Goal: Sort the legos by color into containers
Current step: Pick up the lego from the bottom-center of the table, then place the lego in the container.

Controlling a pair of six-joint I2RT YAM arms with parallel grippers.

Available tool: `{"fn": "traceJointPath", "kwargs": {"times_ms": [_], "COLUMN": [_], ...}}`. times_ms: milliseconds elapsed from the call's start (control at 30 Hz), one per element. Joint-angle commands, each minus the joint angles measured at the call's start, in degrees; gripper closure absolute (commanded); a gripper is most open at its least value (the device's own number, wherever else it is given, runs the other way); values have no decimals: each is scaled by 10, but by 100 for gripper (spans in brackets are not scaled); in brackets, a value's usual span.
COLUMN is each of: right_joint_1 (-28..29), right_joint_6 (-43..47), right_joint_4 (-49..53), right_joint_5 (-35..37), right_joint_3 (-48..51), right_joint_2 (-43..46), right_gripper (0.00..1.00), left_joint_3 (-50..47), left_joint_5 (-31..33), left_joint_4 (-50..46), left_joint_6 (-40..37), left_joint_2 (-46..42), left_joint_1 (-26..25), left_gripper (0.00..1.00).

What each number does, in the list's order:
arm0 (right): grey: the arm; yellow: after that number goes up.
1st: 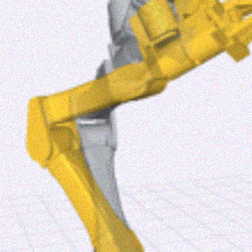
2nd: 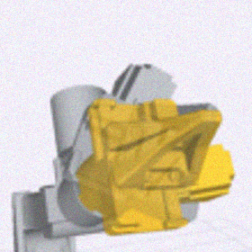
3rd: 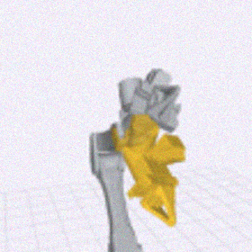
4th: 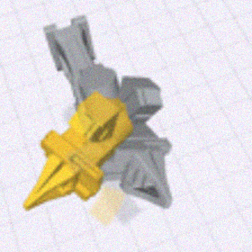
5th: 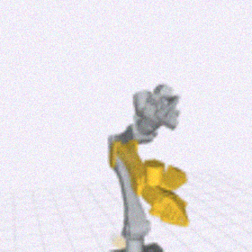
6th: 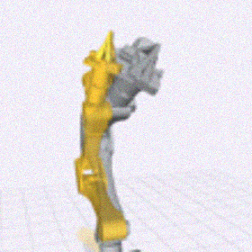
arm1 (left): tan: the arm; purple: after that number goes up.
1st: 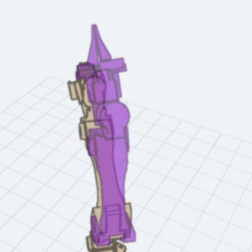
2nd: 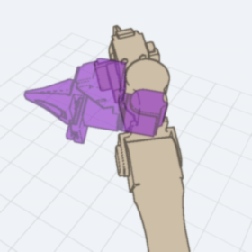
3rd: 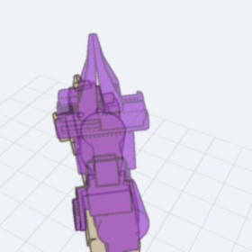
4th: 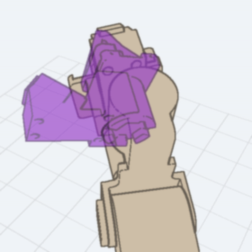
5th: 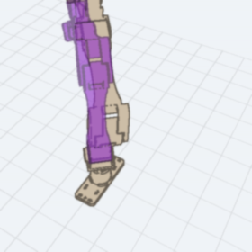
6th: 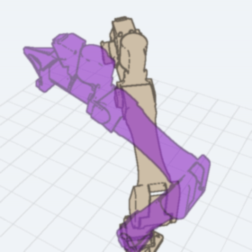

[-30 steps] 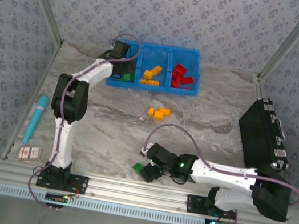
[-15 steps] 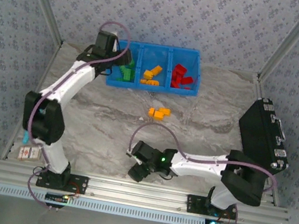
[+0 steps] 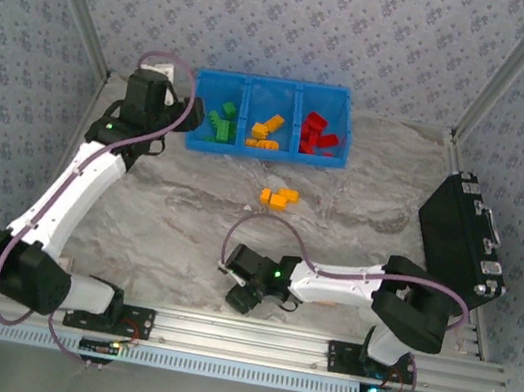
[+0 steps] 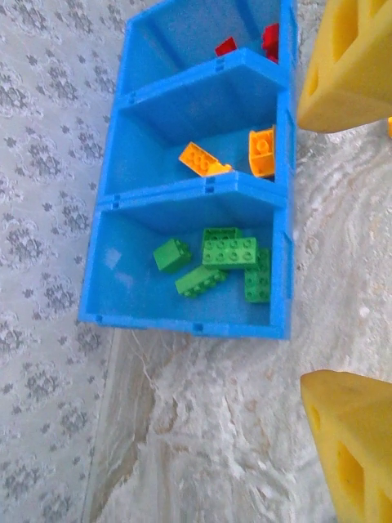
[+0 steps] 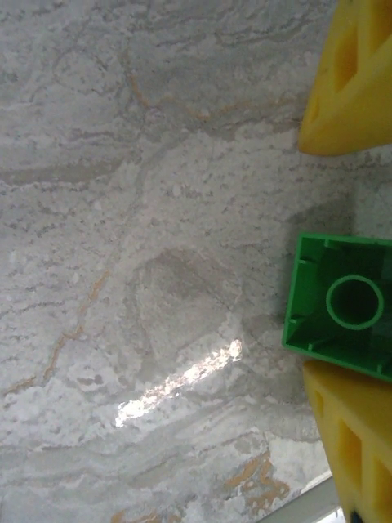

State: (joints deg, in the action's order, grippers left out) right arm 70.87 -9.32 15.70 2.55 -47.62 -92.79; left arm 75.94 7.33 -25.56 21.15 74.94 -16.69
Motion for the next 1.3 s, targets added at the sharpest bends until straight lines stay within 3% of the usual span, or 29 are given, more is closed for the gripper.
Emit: {"fn": "traceJointPath", "kwargs": {"times_ms": [0, 333, 567, 767, 967, 1267], "right_joint_1": [2, 12, -13, -80, -171, -233], "right_joint_6": [-8, -16, -3, 68, 160, 227], "right_joint_4": [37, 66, 107, 149, 144, 121], "right_joint_5": [-20, -2, -2, -38, -69, -67], "right_joint_3": [-1, -14, -49, -133, -299, -631], "right_joint_2": [-14, -9, 5, 13, -56, -292], "right_gripper": [45, 67, 70, 71, 71, 72], "left_joint_3": [-10, -42, -63, -87, -99, -156], "left_joint_5": [22, 16, -8, -2, -10, -13], "left_joint_4": [-30, -30, -47, -67, -96, -91], "left_joint_6": [-20, -22, -23, -59, -116, -126], "left_joint_2": [-30, -60, -82, -128, -177, -231], "left_joint_1": [9, 26, 54, 71, 102, 110], "left_gripper": [23, 20, 19, 15, 10, 7]}}
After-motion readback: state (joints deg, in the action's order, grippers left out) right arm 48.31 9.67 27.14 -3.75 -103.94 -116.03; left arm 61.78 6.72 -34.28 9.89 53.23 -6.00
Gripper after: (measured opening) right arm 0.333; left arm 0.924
